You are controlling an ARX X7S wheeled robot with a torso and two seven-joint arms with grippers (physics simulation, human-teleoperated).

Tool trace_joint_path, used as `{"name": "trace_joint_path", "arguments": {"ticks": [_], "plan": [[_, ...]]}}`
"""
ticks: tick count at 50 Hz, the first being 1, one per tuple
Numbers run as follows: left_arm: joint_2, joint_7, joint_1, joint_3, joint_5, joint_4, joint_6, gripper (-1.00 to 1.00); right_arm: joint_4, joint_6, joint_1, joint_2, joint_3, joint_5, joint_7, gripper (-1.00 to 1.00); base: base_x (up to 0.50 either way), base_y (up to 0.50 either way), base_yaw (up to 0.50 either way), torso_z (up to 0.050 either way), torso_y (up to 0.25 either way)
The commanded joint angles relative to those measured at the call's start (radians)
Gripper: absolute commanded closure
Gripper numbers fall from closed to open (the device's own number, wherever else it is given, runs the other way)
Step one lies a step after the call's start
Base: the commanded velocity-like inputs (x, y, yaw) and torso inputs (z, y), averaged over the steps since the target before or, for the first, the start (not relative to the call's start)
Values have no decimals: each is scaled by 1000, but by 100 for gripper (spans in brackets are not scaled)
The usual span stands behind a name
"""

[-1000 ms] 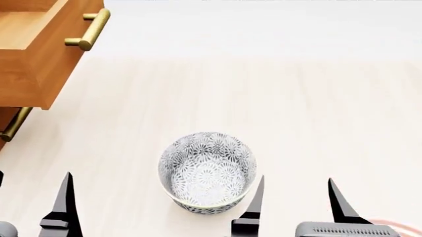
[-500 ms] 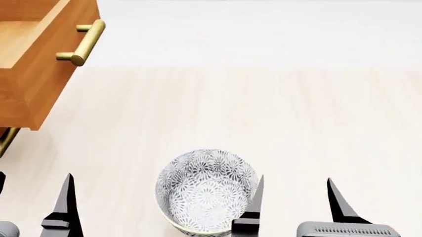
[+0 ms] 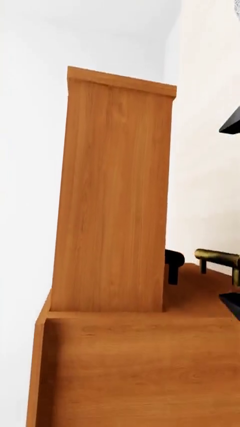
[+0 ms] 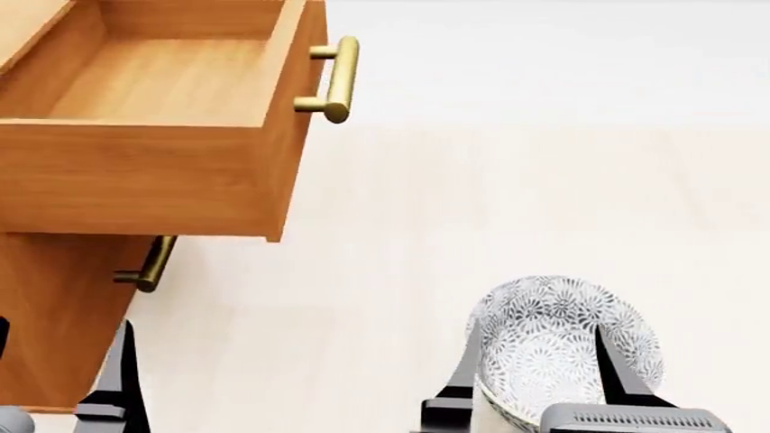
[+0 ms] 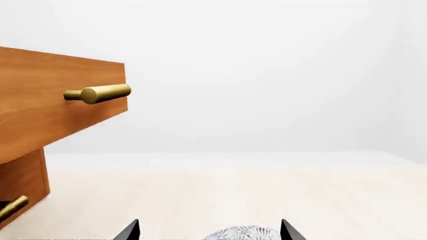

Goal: Put the ketchup in the top drawer of the cabinet.

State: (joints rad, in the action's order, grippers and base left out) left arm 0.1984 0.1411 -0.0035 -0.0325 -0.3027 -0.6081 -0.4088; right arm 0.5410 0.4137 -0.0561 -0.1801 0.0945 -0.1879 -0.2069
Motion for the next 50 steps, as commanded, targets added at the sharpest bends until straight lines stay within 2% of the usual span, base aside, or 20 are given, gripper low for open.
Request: {"name": "trace_joint_path", "arguments": {"ticks": [1, 16, 41, 50], "plan": [[6, 6, 2, -4, -7, 0, 5, -100, -6, -7, 2, -11, 7, -13, -12, -100, 0, 500, 0, 0, 0], [15, 15, -3, -9, -20, -4, -2, -100, -17, -22, 2, -24, 24, -20, -30, -100, 0, 500, 0, 0, 0], [32, 33, -2, -23, -35, 18, 23, -100, -34, -55, 2, -44, 32, -43, -39, -100, 0, -60, 0, 0, 0], [40, 40, -3, -30, -35, 24, 29, -100, 25, -12, -11, -93, -2, -72, -32, -100, 0, 0, 0, 0, 0]]}}
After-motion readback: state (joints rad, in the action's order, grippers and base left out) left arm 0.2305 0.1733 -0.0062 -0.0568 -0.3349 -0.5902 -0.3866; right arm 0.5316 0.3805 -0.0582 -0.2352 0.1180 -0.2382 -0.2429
